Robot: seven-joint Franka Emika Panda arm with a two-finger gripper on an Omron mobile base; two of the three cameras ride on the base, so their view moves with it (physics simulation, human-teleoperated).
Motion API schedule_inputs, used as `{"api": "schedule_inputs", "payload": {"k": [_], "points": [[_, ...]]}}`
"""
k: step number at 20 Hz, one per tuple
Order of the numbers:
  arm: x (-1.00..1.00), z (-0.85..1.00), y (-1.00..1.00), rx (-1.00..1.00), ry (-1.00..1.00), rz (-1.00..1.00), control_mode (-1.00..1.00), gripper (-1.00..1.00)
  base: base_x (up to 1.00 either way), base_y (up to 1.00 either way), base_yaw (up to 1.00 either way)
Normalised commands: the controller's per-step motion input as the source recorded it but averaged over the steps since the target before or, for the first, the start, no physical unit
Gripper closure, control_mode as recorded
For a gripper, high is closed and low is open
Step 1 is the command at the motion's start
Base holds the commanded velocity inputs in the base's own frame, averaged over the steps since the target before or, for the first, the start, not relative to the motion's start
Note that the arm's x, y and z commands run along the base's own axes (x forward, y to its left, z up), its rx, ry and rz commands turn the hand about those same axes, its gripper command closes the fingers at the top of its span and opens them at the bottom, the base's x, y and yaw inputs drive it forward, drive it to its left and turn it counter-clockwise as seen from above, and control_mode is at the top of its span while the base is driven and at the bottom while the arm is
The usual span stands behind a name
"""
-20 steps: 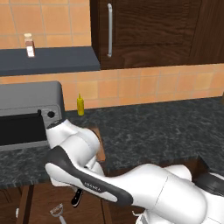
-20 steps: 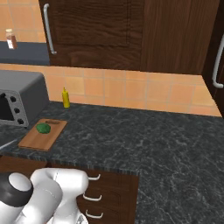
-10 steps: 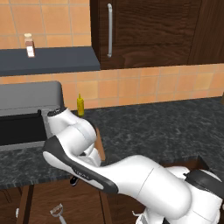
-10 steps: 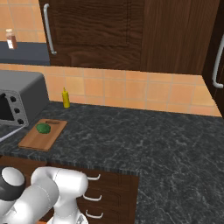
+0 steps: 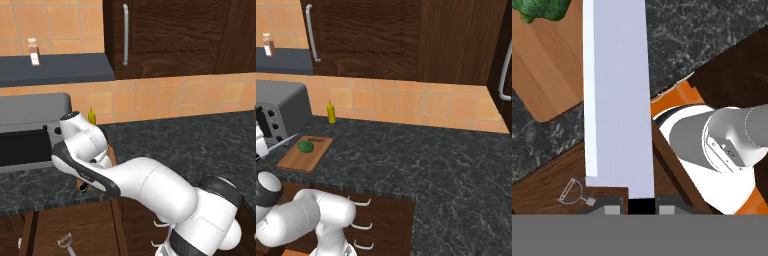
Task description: Place the appropriate cutting tool for cutting the broccoli skin on the cutting board.
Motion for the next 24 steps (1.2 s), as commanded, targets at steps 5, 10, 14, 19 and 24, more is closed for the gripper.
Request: {"api": "schedule_inputs", "payload": {"k": [5, 10, 14, 19, 24], "points": [[0.65, -0.23, 0.0, 0.0, 0.0, -0.01, -1.0, 1.0, 0.0, 0.0, 0.0], [0.59, -0.3, 0.01, 0.0, 0.0, 0.0, -1.0, 1.0, 0.0, 0.0, 0.0], [0.6, -0.37, 0.0, 0.0, 0.0, 0.0, -1.0, 1.0, 0.0, 0.0, 0.0], [0.48, -0.43, 0.0, 0.0, 0.0, 0.0, -1.0, 1.0, 0.0, 0.0, 0.0], [0.26, -0.38, 0.0, 0.0, 0.0, 0.0, -1.0, 1.0, 0.0, 0.0, 0.0]]}}
